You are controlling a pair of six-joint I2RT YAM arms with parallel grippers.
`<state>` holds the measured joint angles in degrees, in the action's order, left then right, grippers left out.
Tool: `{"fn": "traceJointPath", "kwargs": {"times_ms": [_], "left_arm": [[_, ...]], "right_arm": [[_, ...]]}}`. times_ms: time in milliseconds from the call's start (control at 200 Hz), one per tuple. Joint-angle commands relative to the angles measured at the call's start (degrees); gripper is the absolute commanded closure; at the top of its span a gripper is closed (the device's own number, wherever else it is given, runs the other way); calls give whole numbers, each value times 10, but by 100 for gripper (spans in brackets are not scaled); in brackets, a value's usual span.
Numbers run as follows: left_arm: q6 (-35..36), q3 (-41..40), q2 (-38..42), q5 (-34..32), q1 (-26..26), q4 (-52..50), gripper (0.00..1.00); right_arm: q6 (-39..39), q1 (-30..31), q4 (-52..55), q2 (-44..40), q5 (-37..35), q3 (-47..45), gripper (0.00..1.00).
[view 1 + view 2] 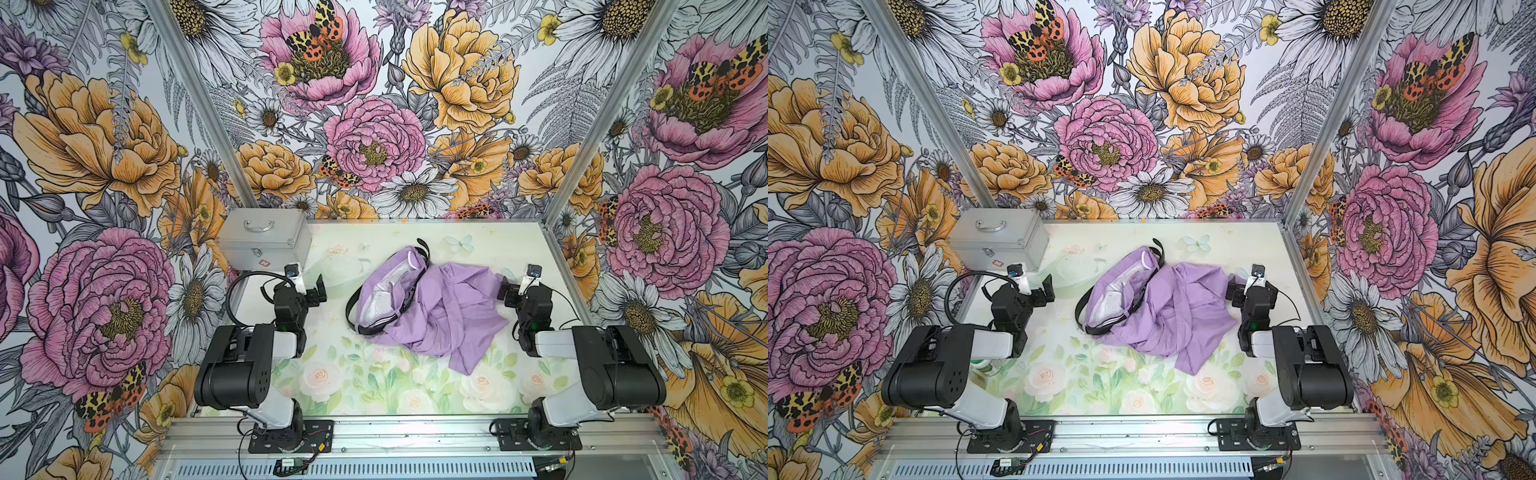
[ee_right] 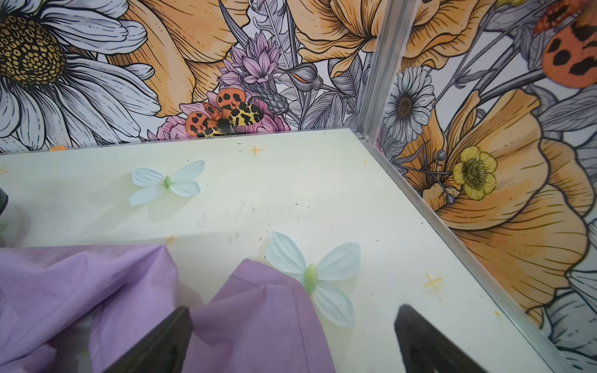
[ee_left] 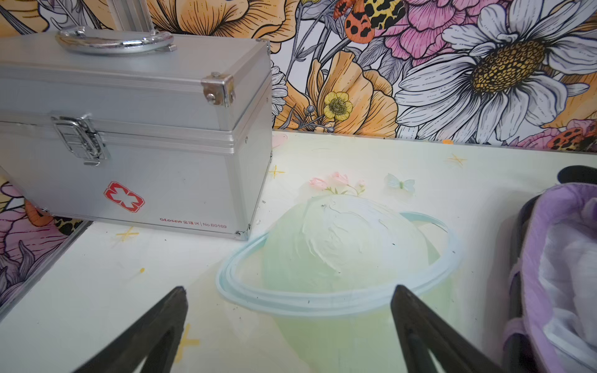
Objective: Remove the belt from the trousers
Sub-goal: Adjust the trousers at the center of the board.
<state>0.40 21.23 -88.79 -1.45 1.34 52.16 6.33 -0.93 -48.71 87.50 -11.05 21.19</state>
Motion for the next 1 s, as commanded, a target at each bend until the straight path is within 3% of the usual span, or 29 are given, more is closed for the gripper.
{"fn": "traceJointPath", "kwargs": {"times_ms": [0,765,865,991], "left_arm": [[1,6,1,17,5,10,1],[1,7,1,17,4,9,1],[3,5,4,3,0,9,1],[23,-8,61,-154,-55,-8,1]], "right_arm": [[-4,3,-5,0,3,10,0],[-8,3,-3,-3,10,11,0],[-22,7,137,-42,40,65,0],[54,9,440,-88,-1,209,0]]}}
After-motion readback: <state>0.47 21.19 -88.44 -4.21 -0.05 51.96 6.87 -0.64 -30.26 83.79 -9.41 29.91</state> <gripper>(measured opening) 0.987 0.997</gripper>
